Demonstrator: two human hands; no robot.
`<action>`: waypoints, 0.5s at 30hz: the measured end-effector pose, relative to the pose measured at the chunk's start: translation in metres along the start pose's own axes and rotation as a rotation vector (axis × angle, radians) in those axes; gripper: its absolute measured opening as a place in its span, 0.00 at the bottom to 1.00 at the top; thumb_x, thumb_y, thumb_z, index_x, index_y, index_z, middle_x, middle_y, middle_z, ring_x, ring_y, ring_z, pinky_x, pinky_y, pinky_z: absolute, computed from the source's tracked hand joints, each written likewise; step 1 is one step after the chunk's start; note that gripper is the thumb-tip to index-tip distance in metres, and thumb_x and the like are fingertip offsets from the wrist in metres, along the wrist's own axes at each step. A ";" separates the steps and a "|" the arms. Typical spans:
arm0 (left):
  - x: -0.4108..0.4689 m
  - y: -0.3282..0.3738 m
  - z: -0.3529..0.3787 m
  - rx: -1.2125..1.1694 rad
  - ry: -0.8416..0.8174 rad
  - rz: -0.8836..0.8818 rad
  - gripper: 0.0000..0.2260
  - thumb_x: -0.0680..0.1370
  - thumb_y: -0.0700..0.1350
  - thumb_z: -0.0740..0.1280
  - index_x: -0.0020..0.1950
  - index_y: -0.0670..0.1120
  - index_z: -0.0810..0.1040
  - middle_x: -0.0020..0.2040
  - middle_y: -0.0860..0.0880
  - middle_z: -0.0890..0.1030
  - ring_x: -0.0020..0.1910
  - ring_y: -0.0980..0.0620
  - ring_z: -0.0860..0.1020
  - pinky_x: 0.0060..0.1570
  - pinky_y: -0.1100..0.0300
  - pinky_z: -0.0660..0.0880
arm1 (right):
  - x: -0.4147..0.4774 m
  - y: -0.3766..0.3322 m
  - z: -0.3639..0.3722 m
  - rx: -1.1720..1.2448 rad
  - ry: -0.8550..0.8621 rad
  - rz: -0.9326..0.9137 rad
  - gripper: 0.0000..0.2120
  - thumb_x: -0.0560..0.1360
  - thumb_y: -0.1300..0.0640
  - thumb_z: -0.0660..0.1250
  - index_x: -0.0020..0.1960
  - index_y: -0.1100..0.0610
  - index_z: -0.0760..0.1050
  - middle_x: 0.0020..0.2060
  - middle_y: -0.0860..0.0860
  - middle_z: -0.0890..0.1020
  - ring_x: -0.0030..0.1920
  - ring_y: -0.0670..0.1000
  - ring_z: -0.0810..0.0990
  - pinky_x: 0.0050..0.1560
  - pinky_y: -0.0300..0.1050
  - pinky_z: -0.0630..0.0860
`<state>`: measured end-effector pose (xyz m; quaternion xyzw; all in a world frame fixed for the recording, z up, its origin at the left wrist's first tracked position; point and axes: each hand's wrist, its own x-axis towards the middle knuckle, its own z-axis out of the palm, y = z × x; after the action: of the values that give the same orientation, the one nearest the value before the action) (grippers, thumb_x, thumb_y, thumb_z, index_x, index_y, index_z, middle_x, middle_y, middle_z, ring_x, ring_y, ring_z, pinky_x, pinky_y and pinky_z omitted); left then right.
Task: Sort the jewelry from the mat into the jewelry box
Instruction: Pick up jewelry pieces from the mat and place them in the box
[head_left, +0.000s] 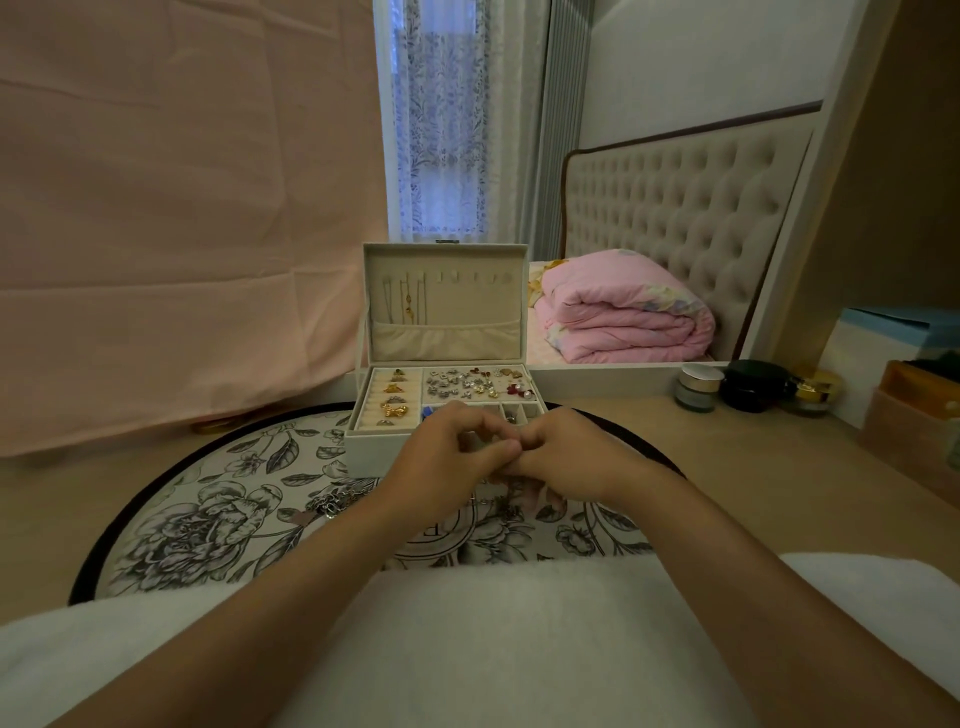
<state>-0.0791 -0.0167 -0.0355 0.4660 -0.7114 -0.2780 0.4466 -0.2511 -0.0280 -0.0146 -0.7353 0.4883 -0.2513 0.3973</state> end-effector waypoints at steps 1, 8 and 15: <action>-0.001 -0.001 -0.001 -0.008 0.000 -0.002 0.04 0.76 0.45 0.73 0.48 0.54 0.82 0.47 0.50 0.80 0.42 0.57 0.79 0.42 0.67 0.76 | 0.000 0.000 0.001 0.037 0.022 -0.001 0.06 0.78 0.57 0.71 0.52 0.56 0.85 0.42 0.54 0.87 0.34 0.53 0.84 0.29 0.43 0.77; -0.014 -0.019 -0.007 0.215 -0.263 -0.056 0.14 0.77 0.51 0.71 0.63 0.52 0.78 0.51 0.60 0.80 0.48 0.65 0.77 0.47 0.75 0.71 | 0.004 -0.002 -0.002 0.120 0.128 -0.030 0.08 0.78 0.54 0.72 0.46 0.58 0.86 0.39 0.55 0.87 0.37 0.49 0.83 0.36 0.42 0.80; -0.016 -0.024 -0.010 0.595 -0.245 0.134 0.06 0.77 0.47 0.71 0.46 0.47 0.86 0.45 0.54 0.82 0.43 0.57 0.78 0.49 0.61 0.76 | 0.007 -0.003 -0.002 0.324 0.273 -0.091 0.09 0.80 0.56 0.67 0.47 0.57 0.85 0.31 0.54 0.82 0.34 0.52 0.81 0.42 0.47 0.83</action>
<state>-0.0572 -0.0118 -0.0569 0.4913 -0.8390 -0.0818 0.2194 -0.2486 -0.0348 -0.0111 -0.6423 0.4570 -0.4416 0.4284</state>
